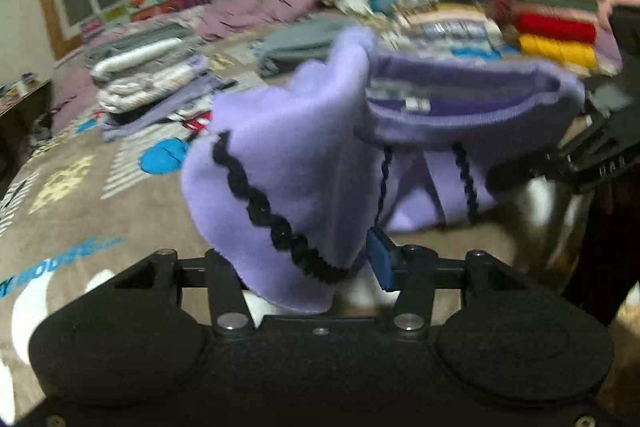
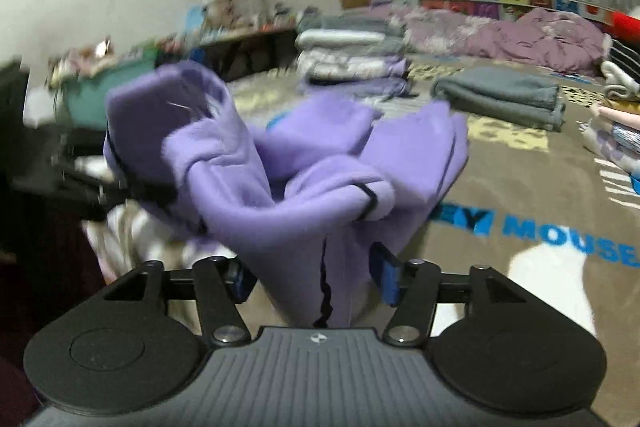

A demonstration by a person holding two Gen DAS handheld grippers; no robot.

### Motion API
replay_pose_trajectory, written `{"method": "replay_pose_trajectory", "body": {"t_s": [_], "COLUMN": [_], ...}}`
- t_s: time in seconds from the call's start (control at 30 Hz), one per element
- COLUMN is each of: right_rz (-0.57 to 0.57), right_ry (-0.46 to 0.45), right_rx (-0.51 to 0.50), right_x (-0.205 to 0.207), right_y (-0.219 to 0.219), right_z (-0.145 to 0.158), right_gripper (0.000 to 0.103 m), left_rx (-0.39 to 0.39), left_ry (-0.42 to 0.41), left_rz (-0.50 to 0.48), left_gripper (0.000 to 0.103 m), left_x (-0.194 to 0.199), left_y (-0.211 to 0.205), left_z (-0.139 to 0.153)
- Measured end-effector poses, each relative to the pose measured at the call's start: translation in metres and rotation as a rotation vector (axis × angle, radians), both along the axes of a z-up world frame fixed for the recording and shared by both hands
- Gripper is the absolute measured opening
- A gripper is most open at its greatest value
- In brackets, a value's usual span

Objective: Fold clothes

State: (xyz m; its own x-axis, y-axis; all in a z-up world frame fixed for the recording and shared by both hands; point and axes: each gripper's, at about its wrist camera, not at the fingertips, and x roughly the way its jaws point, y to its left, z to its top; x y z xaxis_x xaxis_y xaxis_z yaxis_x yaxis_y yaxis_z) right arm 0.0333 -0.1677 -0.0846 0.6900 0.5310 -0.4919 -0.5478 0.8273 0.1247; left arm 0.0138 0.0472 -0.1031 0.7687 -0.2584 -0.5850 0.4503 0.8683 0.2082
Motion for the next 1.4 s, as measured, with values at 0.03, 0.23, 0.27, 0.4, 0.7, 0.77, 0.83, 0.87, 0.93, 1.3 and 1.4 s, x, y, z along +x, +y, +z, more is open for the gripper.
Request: {"method": "replay_pose_trajectory", "body": {"t_s": [0.03,0.23,0.27,0.4,0.7,0.77,0.83,0.87,0.93,1.3,1.4], "right_rz": [0.01,0.03,0.022,-0.043,0.05,0.101,0.144,0.156,0.165,-0.122,-0.237], "right_ry": [0.002,-0.075,-0.12,-0.369,-0.323,-0.232,-0.18,-0.161,-0.151,-0.01,0.091], "right_rx": [-0.02,-0.183,-0.218,-0.372,-0.492,-0.47,-0.439,-0.422,-0.393,0.094,0.35], "right_x": [-0.001,-0.005,-0.005,-0.006,-0.016,-0.025,-0.04,-0.048,-0.059,-0.013,0.015], "right_y": [0.003,0.018,0.021,0.035,0.026,0.016,0.004,-0.002,-0.01,-0.119,-0.153], "right_z": [-0.003,-0.014,-0.013,-0.004,-0.022,-0.019,-0.013,-0.01,-0.002,0.012,0.002], "right_gripper": [0.059,0.057,0.055,0.045,0.058,0.065,0.066,0.066,0.067,0.079,0.084], "left_rx": [0.037,0.252,0.273,0.376,0.266,0.202,0.137,0.108,0.06,-0.593,-0.729], "left_ry": [0.002,-0.181,-0.252,-0.433,-0.176,-0.145,-0.137,-0.136,-0.137,0.072,0.178], "left_rz": [-0.009,0.016,0.043,0.085,0.089,0.091,0.118,0.142,0.204,0.427,0.41], "left_gripper": [0.049,0.023,0.023,0.023,0.053,0.056,0.057,0.057,0.057,0.069,0.069], "left_x": [0.001,0.02,0.023,0.035,0.009,0.0,-0.006,-0.006,-0.002,0.05,0.076], "left_y": [-0.003,-0.014,-0.014,-0.022,0.031,0.048,0.062,0.066,0.069,0.118,0.12], "left_z": [-0.005,-0.019,-0.017,-0.022,-0.012,-0.003,0.009,0.015,0.023,0.033,0.027]}}
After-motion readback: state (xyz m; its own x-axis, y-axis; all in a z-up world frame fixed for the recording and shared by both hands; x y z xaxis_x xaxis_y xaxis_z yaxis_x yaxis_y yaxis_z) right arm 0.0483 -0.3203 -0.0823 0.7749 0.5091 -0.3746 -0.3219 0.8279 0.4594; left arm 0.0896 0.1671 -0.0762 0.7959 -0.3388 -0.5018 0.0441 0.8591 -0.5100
